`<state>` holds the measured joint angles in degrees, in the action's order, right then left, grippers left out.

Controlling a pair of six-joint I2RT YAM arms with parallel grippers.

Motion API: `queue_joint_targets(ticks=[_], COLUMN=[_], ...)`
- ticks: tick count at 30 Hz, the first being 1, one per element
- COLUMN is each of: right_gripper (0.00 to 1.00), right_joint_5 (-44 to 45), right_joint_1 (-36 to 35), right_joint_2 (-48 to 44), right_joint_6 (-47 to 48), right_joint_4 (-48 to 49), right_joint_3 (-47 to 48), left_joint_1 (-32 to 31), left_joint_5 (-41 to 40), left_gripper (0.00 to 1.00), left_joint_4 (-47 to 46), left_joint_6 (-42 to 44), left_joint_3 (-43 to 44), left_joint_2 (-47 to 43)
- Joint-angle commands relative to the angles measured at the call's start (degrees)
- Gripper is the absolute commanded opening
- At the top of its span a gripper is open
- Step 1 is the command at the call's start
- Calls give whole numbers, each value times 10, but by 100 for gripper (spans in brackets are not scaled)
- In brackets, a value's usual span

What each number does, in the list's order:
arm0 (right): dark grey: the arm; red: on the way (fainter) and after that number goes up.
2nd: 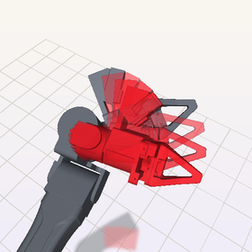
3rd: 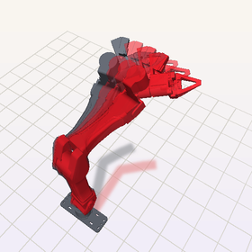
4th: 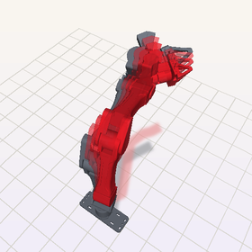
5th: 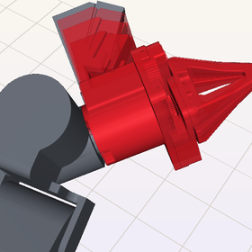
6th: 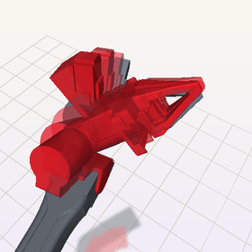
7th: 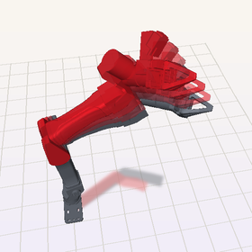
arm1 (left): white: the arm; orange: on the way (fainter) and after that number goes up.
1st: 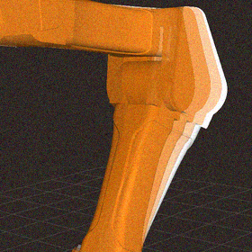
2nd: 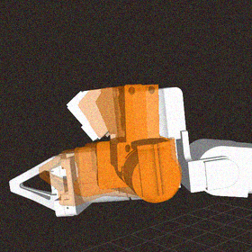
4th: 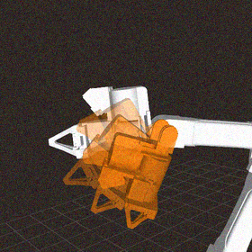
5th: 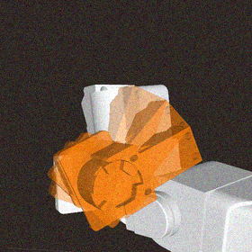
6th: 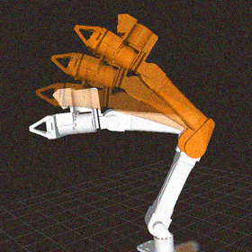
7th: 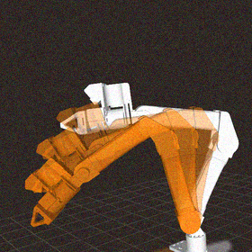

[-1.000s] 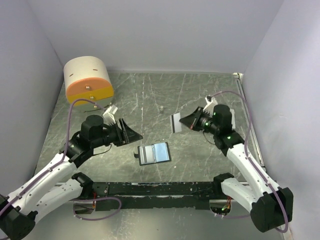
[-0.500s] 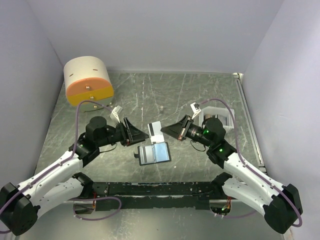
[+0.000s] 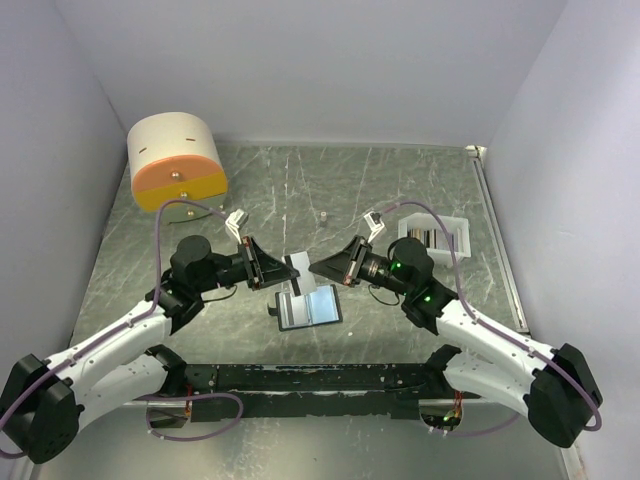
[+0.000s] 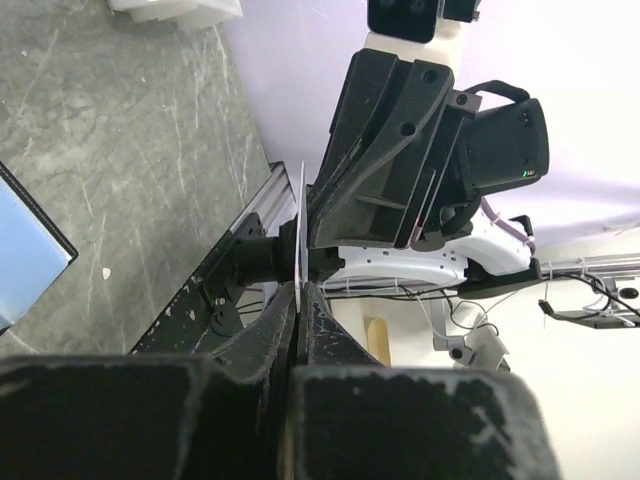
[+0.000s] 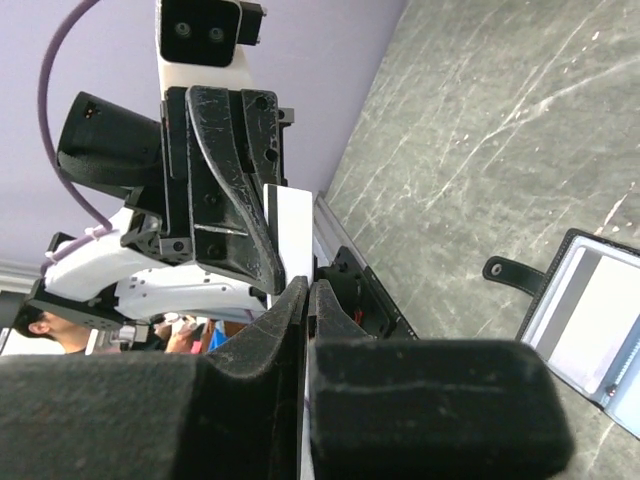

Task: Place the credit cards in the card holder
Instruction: Insert the credit card into the card holder.

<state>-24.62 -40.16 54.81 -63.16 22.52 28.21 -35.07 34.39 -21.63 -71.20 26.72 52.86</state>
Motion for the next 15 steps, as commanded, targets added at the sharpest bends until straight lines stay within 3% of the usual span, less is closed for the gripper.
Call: queue_joint_targets(ticks=[1, 5, 7, 15], right_gripper=[0, 22, 29, 35], right_joint_5=[20, 99, 134, 264], right_joint_1=[-6, -5, -4, -4], right_joint_2=[6, 16, 16, 91], right_joint_6=[38, 146, 176, 254], right_joint_4=[-35, -218, -263, -369], right_joint_3=[3, 60, 72, 101], left_joint_1=[2, 2, 2, 2], left_joint_5=[0, -26, -36, -8], left_gripper=[7, 7, 7, 7], left_joint_4=[1, 88, 126, 143], left_joint_6=[25, 75, 95, 145], left_joint_3=[4, 15, 17, 14], left_joint_2=[-3, 0, 8, 126])
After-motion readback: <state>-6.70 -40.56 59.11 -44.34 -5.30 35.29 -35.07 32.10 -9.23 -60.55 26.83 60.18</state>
